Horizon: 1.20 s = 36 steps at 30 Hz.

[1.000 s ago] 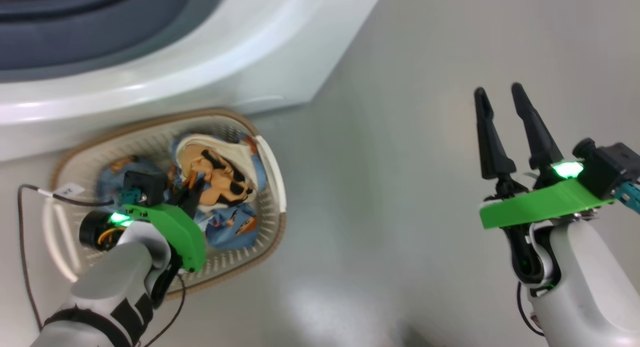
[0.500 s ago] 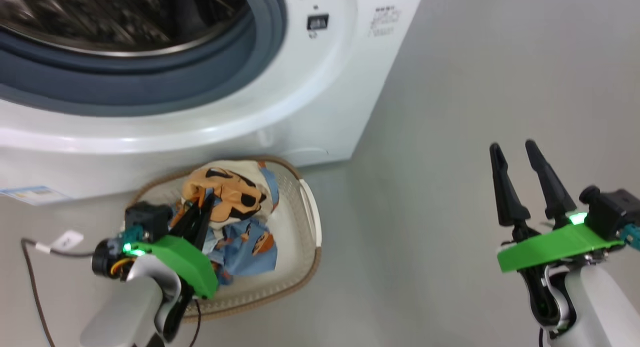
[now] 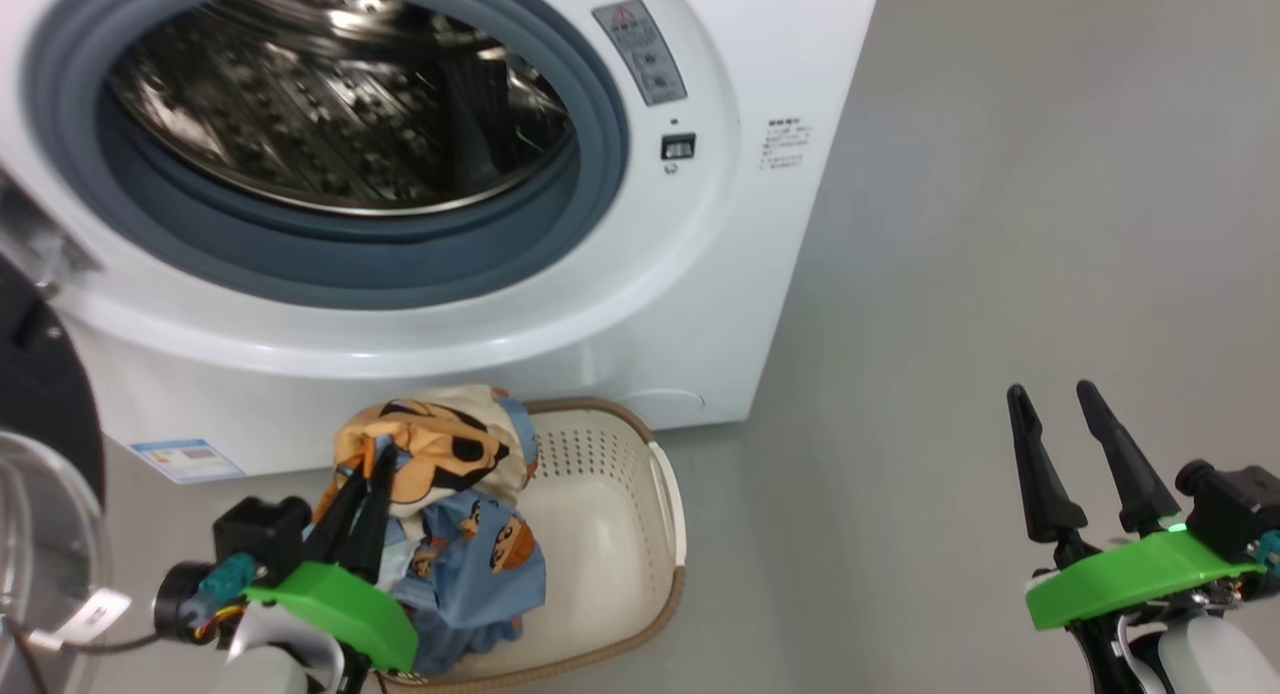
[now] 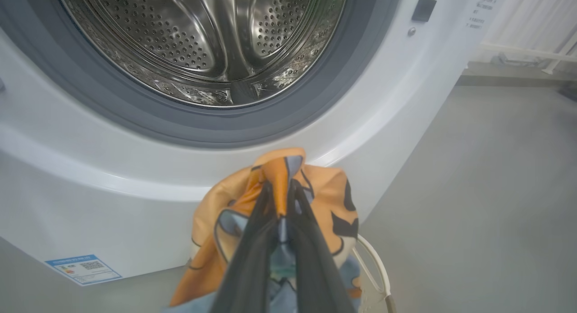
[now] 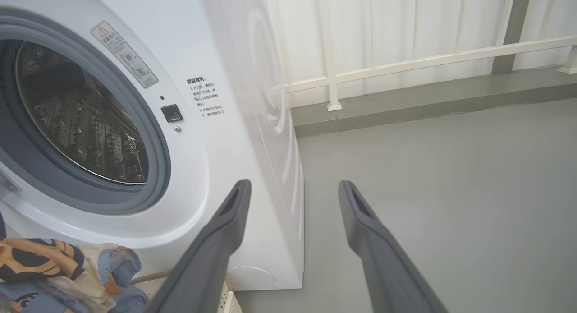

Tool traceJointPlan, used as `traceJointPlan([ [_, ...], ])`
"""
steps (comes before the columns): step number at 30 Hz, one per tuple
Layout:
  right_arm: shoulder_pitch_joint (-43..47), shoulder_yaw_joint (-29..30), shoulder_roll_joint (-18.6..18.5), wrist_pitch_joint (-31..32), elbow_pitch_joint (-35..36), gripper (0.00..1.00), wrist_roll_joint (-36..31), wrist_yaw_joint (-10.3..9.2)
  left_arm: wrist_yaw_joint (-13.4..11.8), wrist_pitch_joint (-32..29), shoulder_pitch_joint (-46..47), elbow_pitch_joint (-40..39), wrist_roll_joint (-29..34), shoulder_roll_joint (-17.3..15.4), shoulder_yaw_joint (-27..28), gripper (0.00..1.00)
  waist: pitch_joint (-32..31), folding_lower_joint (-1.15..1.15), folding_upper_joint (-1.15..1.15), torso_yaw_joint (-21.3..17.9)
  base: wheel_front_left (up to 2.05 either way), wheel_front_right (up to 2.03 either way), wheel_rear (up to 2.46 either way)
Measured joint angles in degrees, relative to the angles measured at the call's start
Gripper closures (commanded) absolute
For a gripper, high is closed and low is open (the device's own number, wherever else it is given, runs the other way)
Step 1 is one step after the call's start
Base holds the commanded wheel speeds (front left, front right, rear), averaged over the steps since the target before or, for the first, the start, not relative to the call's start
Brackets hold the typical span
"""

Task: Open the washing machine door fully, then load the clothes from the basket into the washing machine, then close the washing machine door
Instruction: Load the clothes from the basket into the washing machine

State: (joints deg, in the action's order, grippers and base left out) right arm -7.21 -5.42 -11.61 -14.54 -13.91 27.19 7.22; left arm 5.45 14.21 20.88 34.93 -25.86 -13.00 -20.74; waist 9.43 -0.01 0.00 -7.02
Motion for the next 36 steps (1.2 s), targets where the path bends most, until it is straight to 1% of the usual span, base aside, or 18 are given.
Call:
traceJointPlan([
  [5, 1.32, 0.16, -0.29, 0.0, 0.05, 0.0, 0.0, 0.0, 0.04, 0.01, -3.6, -5.09, 3.41, 0.85, 5.01, 1.0, -2.28, 0.0, 0.0, 1.16, 0.0, 0.0, 0.0],
  [11, 3.38, 0.52, -0.75, 0.0, 0.04, 0.0, 0.01, 0.0, 0.13, 0.01, -8.54, -11.57, 6.92, 1.67, 9.6, 1.0, -4.25, 0.0, 0.0, 2.28, 0.0, 0.0, 0.0],
  [21, 4.56, 1.22, -0.76, 0.0, 0.21, 0.0, 0.02, 0.0, 0.55, 0.11, -14.28, -20.28, 10.13, 2.64, 14.83, 1.0, -5.11, 0.01, 0.0, 2.85, 0.0, 0.0, 0.0],
  [27, 4.97, 1.69, -0.75, 0.0, 0.35, 0.0, 0.03, 0.0, 0.56, 0.16, -16.75, -23.4, 11.06, 3.77, 17.07, 1.0, -4.7, 0.01, 0.0, 2.51, 0.0, 0.0, 0.0],
  [33, 5.14, 1.79, -0.73, 0.0, 0.42, 0.0, 0.03, 0.0, 0.66, 0.16, -17.51, -24.1, 11.85, 4.85, 18.08, 1.0, -4.59, 0.01, 0.0, 2.24, 0.0, 0.0, 0.0],
  [36, 5.14, 1.79, -0.68, 0.0, 0.45, 0.0, 0.03, 0.0, 1.12, 0.16, -17.6, -24.08, 11.85, 5.02, 18.52, 1.0, -4.33, 0.01, 0.0, 2.09, 0.0, 0.0, 0.0],
])
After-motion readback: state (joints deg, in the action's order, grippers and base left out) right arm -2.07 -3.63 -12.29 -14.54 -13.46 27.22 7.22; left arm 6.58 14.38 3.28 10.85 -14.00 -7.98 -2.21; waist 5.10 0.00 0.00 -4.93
